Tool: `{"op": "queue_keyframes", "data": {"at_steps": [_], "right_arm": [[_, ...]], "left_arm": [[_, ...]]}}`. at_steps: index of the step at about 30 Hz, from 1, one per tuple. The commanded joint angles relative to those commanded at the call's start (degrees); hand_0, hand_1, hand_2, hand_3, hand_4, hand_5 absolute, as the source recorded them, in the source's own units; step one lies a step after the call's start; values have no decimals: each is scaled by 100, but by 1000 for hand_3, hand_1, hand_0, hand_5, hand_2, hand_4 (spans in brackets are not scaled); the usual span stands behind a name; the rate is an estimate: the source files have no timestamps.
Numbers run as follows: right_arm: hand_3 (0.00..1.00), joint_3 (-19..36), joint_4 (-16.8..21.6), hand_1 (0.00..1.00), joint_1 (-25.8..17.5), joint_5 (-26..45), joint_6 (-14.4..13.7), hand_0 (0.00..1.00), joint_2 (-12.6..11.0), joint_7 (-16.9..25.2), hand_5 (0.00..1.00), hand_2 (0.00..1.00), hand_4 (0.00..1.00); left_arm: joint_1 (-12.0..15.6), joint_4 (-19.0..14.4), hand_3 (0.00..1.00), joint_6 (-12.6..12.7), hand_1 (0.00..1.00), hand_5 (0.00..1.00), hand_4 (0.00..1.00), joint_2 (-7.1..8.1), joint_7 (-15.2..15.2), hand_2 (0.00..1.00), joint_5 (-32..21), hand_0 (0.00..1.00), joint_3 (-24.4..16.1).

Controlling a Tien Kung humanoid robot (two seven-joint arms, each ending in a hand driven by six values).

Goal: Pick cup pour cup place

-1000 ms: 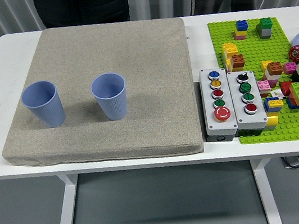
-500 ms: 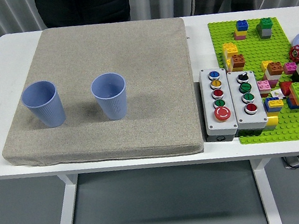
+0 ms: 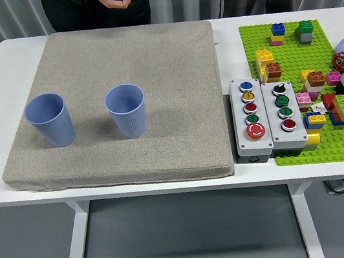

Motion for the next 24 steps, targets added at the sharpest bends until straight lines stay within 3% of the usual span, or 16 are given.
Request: {"op": "queue_keyframes", "data": {"at_steps": [24], "right_arm": [[609, 0, 0, 672, 17, 20, 26, 715, -11, -25, 187, 653, 2]], "left_arm": [[49, -123, 942, -56, 836, 998, 770, -39, 150, 927, 212, 836, 57]]}}
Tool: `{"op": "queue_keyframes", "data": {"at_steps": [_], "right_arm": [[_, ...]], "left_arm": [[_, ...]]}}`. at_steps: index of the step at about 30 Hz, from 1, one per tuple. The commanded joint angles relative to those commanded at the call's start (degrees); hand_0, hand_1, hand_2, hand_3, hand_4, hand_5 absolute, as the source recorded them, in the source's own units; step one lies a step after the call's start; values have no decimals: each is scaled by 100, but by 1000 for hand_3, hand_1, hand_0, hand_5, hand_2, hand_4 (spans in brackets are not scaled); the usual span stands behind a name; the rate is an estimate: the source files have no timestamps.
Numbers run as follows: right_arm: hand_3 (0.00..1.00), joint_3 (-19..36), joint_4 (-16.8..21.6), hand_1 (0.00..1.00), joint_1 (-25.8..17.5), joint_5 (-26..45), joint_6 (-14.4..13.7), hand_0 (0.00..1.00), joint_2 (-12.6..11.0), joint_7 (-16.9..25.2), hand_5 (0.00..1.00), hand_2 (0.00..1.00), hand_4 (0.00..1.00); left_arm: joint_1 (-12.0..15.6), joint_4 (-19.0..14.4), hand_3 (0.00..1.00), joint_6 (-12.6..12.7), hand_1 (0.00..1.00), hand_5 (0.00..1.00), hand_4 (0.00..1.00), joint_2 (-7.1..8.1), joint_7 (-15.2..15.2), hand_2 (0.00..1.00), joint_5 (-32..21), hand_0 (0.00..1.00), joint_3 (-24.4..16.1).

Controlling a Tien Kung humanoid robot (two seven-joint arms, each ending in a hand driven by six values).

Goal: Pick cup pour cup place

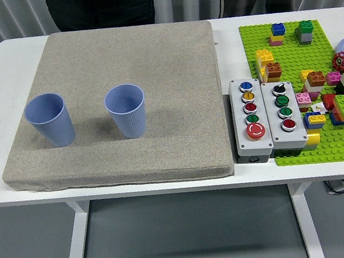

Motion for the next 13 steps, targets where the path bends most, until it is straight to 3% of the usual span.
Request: {"op": "queue_keyframes", "data": {"at_steps": [13], "right_arm": [[609, 75, 0, 671, -5, -127, 1, 715, 0, -38, 187, 653, 2]], "left_arm": [[76, -53, 943, 12, 836, 998, 772, -64, 36, 928, 90, 836, -40]]}}
